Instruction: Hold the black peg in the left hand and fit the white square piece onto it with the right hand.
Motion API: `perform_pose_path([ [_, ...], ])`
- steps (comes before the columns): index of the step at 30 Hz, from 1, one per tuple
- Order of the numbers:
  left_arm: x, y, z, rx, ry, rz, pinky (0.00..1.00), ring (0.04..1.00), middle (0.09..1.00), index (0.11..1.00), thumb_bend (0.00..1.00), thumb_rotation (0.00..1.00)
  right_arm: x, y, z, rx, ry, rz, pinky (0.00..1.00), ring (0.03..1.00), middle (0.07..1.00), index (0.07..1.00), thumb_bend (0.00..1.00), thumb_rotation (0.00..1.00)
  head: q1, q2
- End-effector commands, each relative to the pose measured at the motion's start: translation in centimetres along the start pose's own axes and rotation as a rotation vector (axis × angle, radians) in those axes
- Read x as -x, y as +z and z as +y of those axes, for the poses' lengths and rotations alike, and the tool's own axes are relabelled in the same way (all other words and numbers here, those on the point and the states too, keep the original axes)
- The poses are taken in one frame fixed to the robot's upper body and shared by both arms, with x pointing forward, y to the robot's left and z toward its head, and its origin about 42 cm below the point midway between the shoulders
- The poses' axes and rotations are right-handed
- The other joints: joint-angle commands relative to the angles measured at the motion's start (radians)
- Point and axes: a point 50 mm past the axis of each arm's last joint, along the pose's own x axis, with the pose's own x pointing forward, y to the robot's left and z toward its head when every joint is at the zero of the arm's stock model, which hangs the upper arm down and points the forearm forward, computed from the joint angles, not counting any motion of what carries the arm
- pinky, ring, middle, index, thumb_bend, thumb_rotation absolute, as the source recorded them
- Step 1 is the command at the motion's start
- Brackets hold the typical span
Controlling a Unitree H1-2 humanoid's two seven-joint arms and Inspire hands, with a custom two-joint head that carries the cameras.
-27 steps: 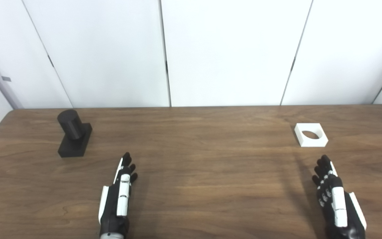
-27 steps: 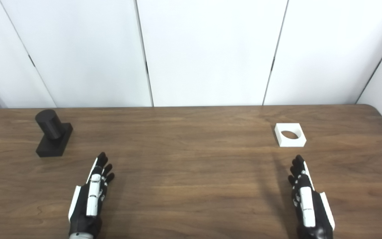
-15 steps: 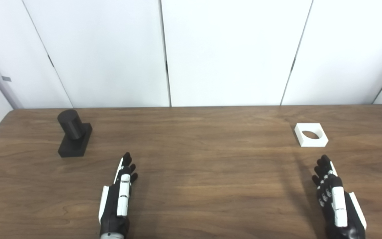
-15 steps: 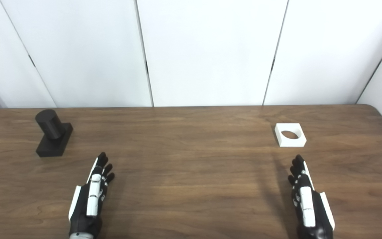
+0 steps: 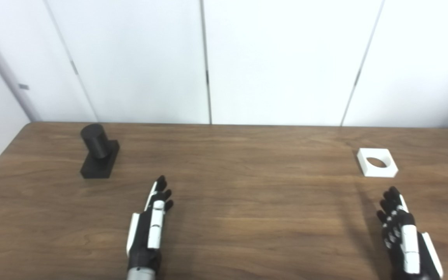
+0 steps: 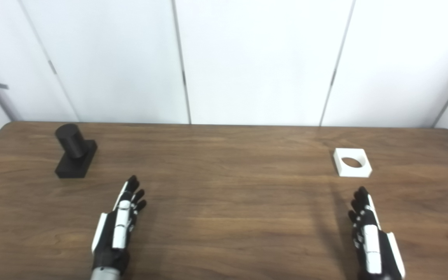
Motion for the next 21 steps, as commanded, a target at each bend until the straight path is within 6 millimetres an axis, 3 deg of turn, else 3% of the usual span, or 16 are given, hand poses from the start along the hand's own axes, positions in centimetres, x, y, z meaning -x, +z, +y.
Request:
perform_pose_path([
  [1,2.0,-1.3,-0.7,0.001,-0.005,0.068,0.94,0.969,0.993,0.98,0.43,1.0,0.3,-1.7,-0.1,-0.023,-0.009,0.036,1.0,1.0,1.0,1.0,0.59,1.0,0.011,-0.002],
  [10,1.9,-1.8,-1.9,-0.003,-0.008,0.07,0.9,0.963,0.996,0.984,0.42,1.0,-0.1,-2.1,-0.9,-0.025,-0.015,0.017,1.0,1.0,1.0,1.0,0.58,1.0,0.104,-0.035],
  [21,1.9,-2.4,-3.1,-0.012,-0.01,0.072,0.9,0.956,0.986,0.981,0.45,1.0,-0.3,-2.7,-1.8,-0.014,0.01,0.033,1.0,1.0,1.0,1.0,0.68,1.0,0.165,-0.074],
])
